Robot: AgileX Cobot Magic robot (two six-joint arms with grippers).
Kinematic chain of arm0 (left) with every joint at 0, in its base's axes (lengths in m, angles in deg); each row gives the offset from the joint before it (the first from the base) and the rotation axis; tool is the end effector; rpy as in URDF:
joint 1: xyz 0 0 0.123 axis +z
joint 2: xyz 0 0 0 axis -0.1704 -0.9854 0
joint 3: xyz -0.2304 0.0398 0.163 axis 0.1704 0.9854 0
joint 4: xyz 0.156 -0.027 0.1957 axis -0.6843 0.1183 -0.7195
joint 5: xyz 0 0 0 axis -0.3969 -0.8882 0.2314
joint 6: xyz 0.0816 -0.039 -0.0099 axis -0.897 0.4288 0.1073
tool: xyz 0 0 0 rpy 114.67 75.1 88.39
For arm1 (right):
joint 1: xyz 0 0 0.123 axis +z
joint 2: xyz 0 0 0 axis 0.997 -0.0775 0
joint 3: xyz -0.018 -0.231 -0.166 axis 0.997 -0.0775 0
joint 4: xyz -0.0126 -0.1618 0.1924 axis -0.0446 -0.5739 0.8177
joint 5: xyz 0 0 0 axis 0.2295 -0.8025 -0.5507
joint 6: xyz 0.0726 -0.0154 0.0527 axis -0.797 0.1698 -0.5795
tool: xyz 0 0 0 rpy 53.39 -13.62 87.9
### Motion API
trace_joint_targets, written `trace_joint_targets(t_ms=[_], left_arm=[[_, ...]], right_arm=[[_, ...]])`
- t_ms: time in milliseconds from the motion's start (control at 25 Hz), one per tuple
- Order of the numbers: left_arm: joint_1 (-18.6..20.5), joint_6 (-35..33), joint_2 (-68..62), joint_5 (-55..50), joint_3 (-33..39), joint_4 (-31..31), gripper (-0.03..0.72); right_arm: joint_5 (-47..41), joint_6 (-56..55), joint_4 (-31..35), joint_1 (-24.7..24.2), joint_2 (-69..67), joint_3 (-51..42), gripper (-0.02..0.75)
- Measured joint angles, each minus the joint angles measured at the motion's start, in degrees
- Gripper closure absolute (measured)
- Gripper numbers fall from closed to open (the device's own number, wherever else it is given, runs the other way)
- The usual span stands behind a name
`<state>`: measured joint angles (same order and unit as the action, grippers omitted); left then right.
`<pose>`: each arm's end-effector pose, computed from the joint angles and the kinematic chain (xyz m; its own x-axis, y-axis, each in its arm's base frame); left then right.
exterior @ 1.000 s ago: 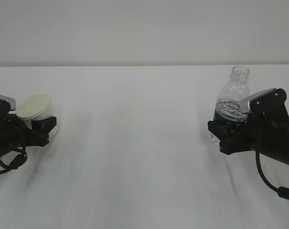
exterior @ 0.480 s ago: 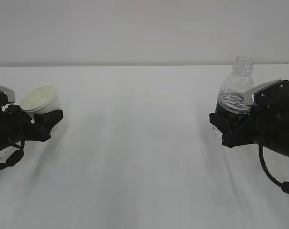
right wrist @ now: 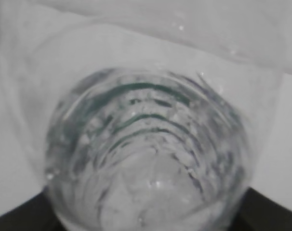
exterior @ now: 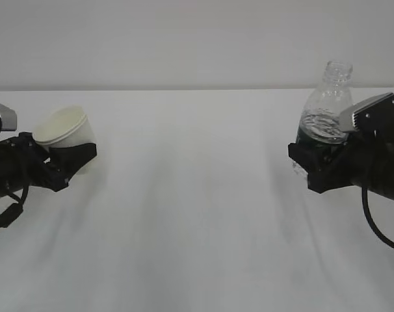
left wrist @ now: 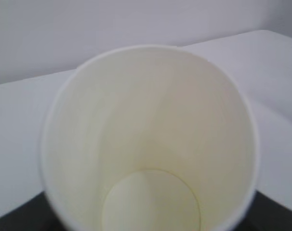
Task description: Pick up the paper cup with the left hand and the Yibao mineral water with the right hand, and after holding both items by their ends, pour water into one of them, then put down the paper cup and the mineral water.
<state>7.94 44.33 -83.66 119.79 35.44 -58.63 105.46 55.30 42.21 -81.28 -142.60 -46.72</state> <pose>0.3007 -0.0622 0.1227 -0.2163 0.0244 -0.9760 0.5917 0.7985 -0.1112 0.2876 0.0563 0.1496 -0.2491 -0.2253 -0.9419 -0.4917 0.8673 -0.0774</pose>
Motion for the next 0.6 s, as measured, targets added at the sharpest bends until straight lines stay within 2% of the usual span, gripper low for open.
trace_joint_targets(t_ms=[600], left_arm=[[0.0, 13.2, 9.8, -2.4, 0.3, -20.0, 0.237]], right_arm=[[-3.8, -7.0, -7.8, 0.0, 6.7, -0.1, 0.303]])
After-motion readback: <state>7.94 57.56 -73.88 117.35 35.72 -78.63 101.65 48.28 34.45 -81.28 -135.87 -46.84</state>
